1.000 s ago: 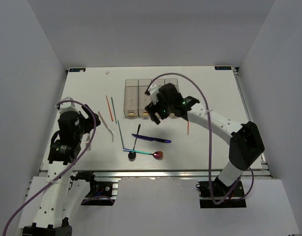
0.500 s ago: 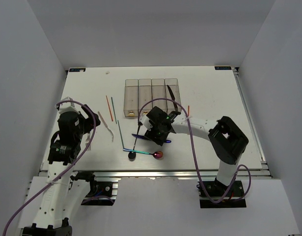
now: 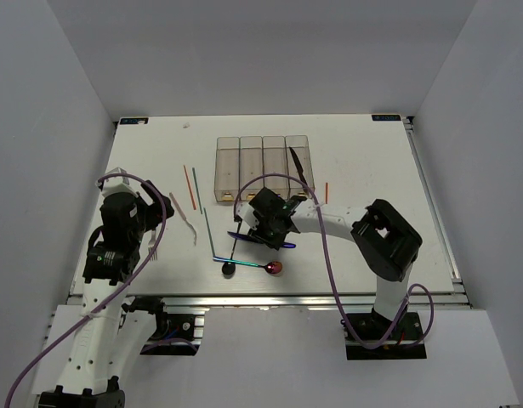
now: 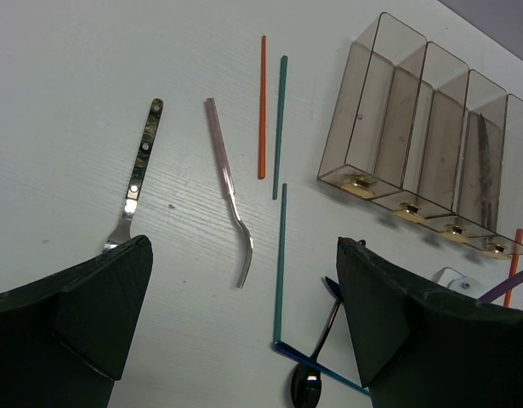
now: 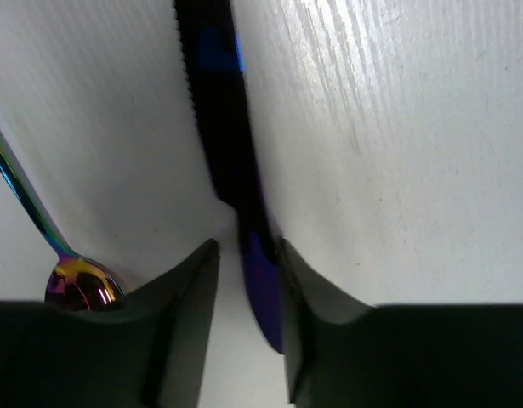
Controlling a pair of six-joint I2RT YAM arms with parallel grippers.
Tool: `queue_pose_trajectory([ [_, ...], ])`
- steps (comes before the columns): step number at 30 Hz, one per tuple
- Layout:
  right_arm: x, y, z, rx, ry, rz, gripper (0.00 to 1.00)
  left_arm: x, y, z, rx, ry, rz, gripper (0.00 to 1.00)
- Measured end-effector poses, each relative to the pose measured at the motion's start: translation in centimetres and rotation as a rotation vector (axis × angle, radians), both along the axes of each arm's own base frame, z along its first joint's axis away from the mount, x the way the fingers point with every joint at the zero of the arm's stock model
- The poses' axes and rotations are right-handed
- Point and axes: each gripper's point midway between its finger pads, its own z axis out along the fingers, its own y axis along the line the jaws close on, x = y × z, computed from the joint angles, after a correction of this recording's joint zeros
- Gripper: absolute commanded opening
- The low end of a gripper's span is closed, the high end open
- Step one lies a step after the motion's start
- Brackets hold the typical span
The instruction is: Sort the eating utensils into containers
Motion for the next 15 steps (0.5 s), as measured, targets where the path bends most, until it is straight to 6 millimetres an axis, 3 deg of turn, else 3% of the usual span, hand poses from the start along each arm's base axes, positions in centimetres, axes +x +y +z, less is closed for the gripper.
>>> queue_pose_trajectory([
  [1,-0.1,0.2,0.0,0.008,0.001,0.007,0.26,0.0,0.0,0.0,0.000,0.001,0.000,0.98],
  [5,-0.2,0.6,-0.1,0.020,0.015,0.028,0.18,0.1,0.0,-0.1,0.000,0.005,0.000,0.98],
  [8,-0.2,1.1,-0.1,0.032,0.042,0.036,0.08,0.1,0.0,-0.2,0.000,0.007,0.000,0.98],
  [9,-0.1,1.3,-0.1,0.040,0.053,0.036,0.00,0.1,0.0,-0.2,0.000,0.006,0.000,0.98],
  [15,-0.1,1.4,0.0,0.068,0.081,0.033,0.00,0.0,0.0,-0.1,0.000,0.003,0.000,0.98],
])
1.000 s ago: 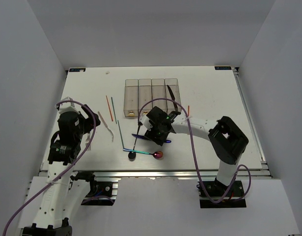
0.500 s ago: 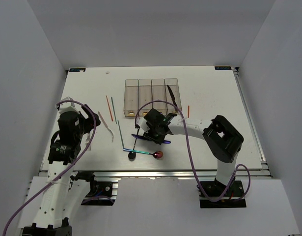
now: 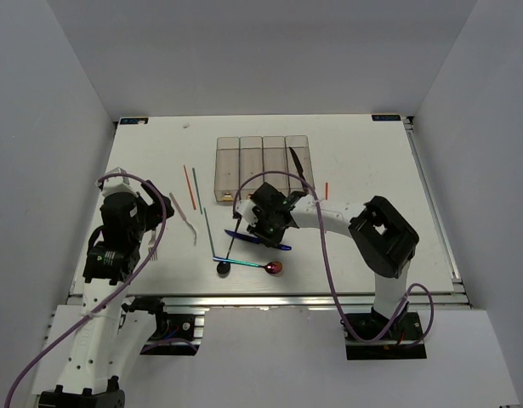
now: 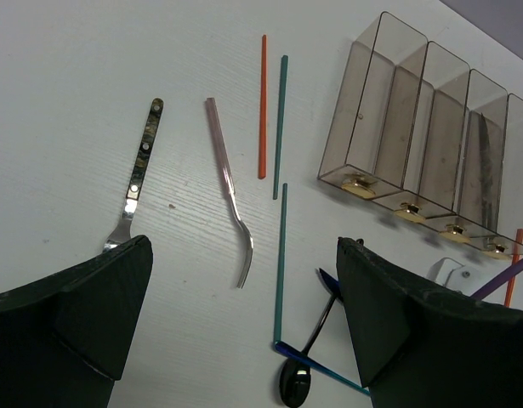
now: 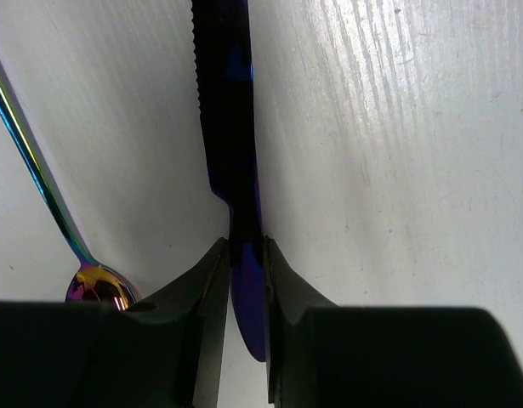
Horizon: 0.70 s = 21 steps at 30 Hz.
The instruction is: Sort the eating utensils into containers
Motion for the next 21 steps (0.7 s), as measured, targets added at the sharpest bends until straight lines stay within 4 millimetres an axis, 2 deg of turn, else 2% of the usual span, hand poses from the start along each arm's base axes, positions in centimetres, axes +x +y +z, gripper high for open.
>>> queue_pose_trajectory([
  [7,-0.7,-0.5,0.9,0.026,0.001,0.003,0.00,0.0,0.0,0.0,0.000,-0.001,0.000,0.98],
  [10,-0.3,-0.3,3.1,0.076,-0.036,-0.005,0.00,0.0,0.0,0.0,0.000,-0.002,0.000,0.98],
  [13,0.4,0.3,6.3,0.165,-0.086,-0.015,0.00,0.0,0.0,0.1,0.000,-0.003,0.000,0.98],
  [16,1.7,0.1,8.9,0.237,-0.121,-0.058,0.00,0.0,0.0,0.1,0.000,-0.003,0.000,0.98],
  [18,3.2,-0.6,9.8,0.266,-0.137,-0.117,0.00,0.0,0.0,0.1,0.000,-0.003,0.000,0.98],
  [21,6.7,-2.6,11.0,0.292,-0.154,-0.286,0.00,0.0,0.0,0.1,0.000,-0.003,0.000,0.98],
])
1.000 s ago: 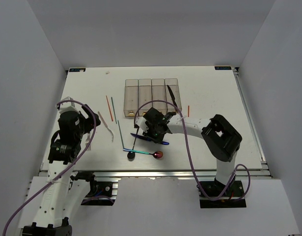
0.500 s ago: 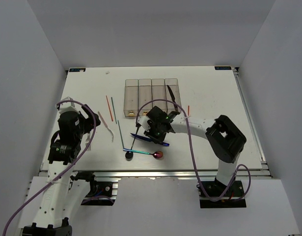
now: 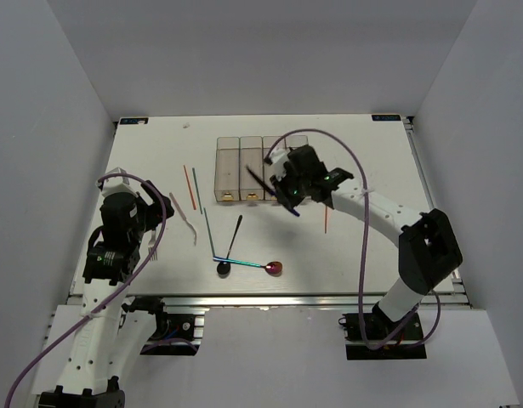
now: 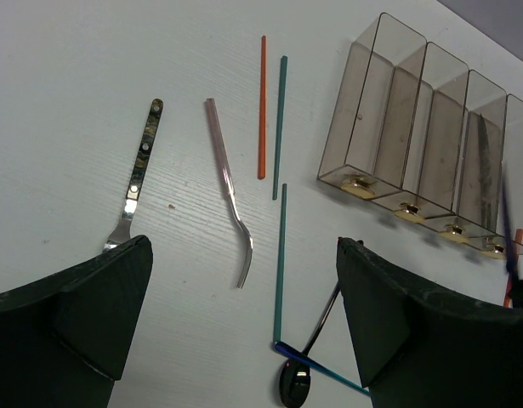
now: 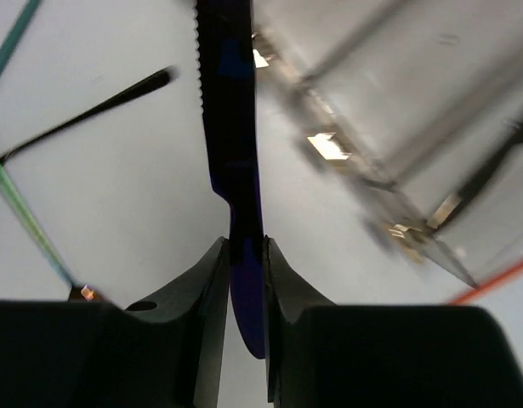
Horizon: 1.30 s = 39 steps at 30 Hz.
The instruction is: Sort the eating utensils into containers
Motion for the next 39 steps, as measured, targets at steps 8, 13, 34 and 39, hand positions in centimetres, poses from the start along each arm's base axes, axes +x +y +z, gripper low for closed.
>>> queue_pose_trajectory([
  [8,13.3,-5.2,6.1,0.063,-0.151,-0.468,0.00,0.0,0.0,0.0,0.000,0.001,0.000,0.98],
  [13,17.3,-4.6,5.6,0.030,-0.203,-0.544,0.00,0.0,0.0,0.0,0.000,0.000,0.000,0.98],
  [34,17.9,-7.4,-0.3,-0.097,-0.129,-0.652,0.00,0.1,0.0,-0.3,0.001,0.012,-0.001,0.98],
  [39,18.0,-7.8,-0.5,-0.097,-0.123,-0.660,0.00,0.3,0.0,-0.5,0.002,0.023,-0.001,0.98],
])
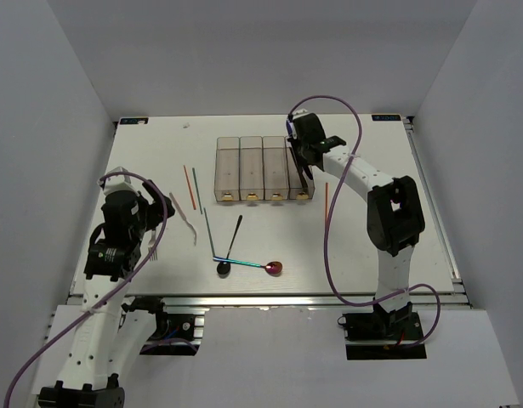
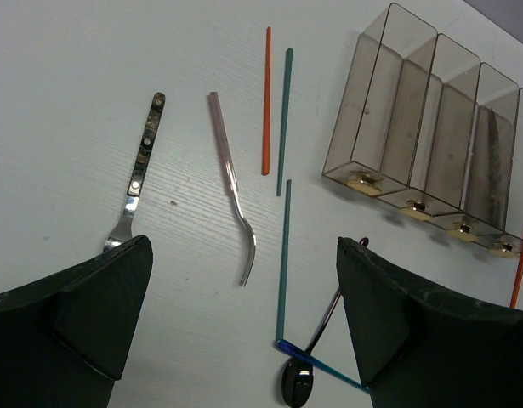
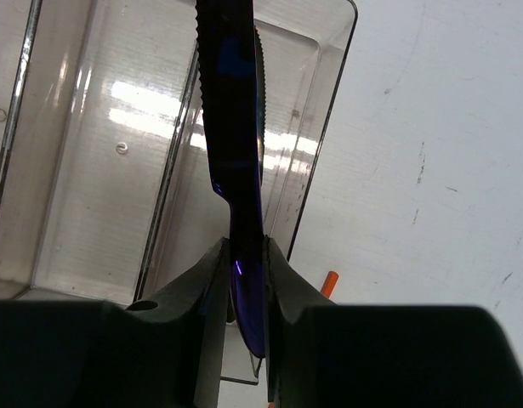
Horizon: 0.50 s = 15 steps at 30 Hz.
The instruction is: Sort the eating utensils into containers
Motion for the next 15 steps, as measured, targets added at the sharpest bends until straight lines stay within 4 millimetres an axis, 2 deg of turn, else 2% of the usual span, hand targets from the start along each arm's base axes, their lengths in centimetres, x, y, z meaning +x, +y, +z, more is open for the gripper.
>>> queue_pose_trajectory([
  [10,-0.3,-0.1,-1.0,0.021,0.026,-0.008,0.03,0.0,0.0,-0.1,0.001,0.005,0.000,0.98],
  [13,-0.4,0.0,-1.4,0.024,0.034,-0.008,0.16,0.0,0.0,-0.1,0.001,0.004,0.000,0.98],
  [14,-0.5,0.0,-1.5,0.024,0.038,-0.008,0.27,0.0,0.0,-0.1,0.001,0.004,0.000,0.98],
  [15,-0.5,0.0,-1.6,0.027,0.040,-0.009,0.30,0.0,0.0,-0.1,0.001,0.004,0.000,0.98],
])
